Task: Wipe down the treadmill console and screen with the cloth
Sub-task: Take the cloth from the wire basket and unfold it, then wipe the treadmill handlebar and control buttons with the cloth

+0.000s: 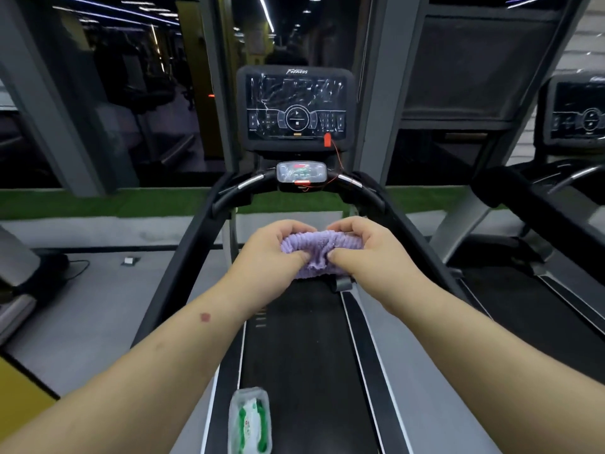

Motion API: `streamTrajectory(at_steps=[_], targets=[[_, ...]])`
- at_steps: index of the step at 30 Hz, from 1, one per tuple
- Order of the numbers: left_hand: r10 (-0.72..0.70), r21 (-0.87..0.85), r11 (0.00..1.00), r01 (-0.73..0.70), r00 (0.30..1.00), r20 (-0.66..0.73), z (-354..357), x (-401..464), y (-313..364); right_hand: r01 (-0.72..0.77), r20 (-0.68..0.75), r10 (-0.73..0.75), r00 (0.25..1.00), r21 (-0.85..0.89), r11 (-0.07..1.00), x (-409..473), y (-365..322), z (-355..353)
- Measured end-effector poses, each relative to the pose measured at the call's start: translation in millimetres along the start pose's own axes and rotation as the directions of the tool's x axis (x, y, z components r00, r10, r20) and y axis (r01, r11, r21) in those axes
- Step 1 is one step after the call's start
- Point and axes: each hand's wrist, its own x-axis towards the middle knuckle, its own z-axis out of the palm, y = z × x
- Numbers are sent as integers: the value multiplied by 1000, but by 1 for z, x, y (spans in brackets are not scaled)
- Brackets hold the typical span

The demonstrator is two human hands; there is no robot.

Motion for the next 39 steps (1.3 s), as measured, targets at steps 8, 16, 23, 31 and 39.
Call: streamTrajectory(at_steps=[8,16,23,31,39], targets=[[-37,3,999,37,999,10,-22,71,27,61,133,-40,990,-160,985,77,-43,-16],[-66,-36,997,71,990,127,-41,156,-2,236,209,-174,962,-327,915,167,-32,13],[-62,174,983,57,998,24,-73,242,-27,184,183,-127,975,-344,921,256,-17,28],[-250,-167,951,258,966,72,-71,325,-55,181,118,-149,982,-344,921,341,11,39],[-347,-340,883,325,938,-5,-46,424,-84,250,291,-170,941,-263,932,430,60,35]])
